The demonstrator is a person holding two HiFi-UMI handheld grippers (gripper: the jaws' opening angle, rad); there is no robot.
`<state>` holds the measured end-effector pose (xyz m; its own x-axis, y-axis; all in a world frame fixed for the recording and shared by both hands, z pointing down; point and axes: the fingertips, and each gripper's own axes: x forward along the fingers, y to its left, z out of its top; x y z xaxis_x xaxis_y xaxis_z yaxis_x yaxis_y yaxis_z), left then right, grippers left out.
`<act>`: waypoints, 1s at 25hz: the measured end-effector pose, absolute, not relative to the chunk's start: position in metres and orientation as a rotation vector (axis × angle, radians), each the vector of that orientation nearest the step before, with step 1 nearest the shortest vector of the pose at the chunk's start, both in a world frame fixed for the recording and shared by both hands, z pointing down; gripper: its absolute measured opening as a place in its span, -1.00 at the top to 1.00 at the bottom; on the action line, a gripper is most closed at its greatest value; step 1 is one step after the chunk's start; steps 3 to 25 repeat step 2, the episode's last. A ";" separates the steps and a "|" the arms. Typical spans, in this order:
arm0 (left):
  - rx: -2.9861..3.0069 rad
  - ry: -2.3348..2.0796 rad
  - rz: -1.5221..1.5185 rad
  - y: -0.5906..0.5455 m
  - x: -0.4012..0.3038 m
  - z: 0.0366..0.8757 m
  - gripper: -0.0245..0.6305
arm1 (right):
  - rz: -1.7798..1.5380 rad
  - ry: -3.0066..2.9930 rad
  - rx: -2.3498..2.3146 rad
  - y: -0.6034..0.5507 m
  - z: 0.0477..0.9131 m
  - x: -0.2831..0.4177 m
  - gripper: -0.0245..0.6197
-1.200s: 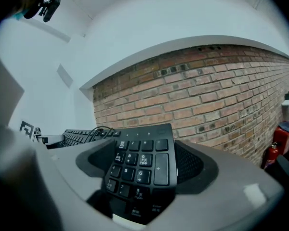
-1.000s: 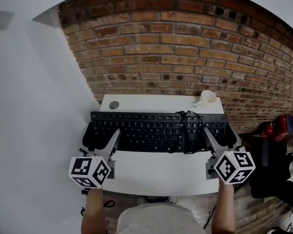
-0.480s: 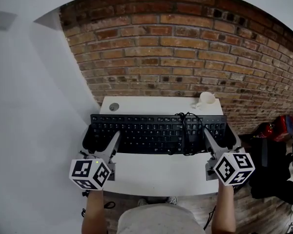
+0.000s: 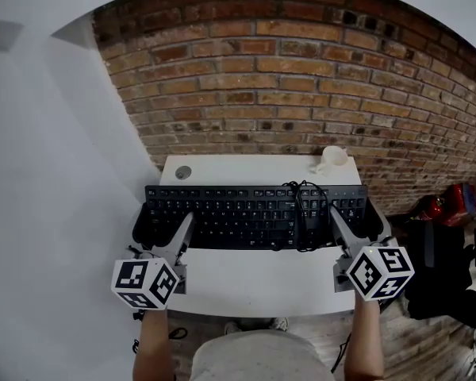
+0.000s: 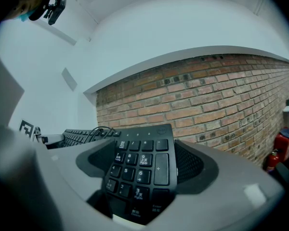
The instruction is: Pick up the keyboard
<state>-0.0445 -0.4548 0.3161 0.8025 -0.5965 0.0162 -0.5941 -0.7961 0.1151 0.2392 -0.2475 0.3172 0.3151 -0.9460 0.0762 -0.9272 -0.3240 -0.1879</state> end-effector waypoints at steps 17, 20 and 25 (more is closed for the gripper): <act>2.871 -0.952 -0.028 -0.455 -0.044 0.316 -0.41 | -0.265 1.758 -2.458 -0.248 0.317 0.239 -0.30; 2.871 -0.952 -0.028 -0.455 -0.044 0.316 -0.41 | -0.265 1.758 -2.458 -0.248 0.317 0.239 -0.30; 2.871 -0.952 -0.028 -0.455 -0.044 0.316 -0.41 | -0.265 1.758 -2.458 -0.248 0.317 0.239 -0.30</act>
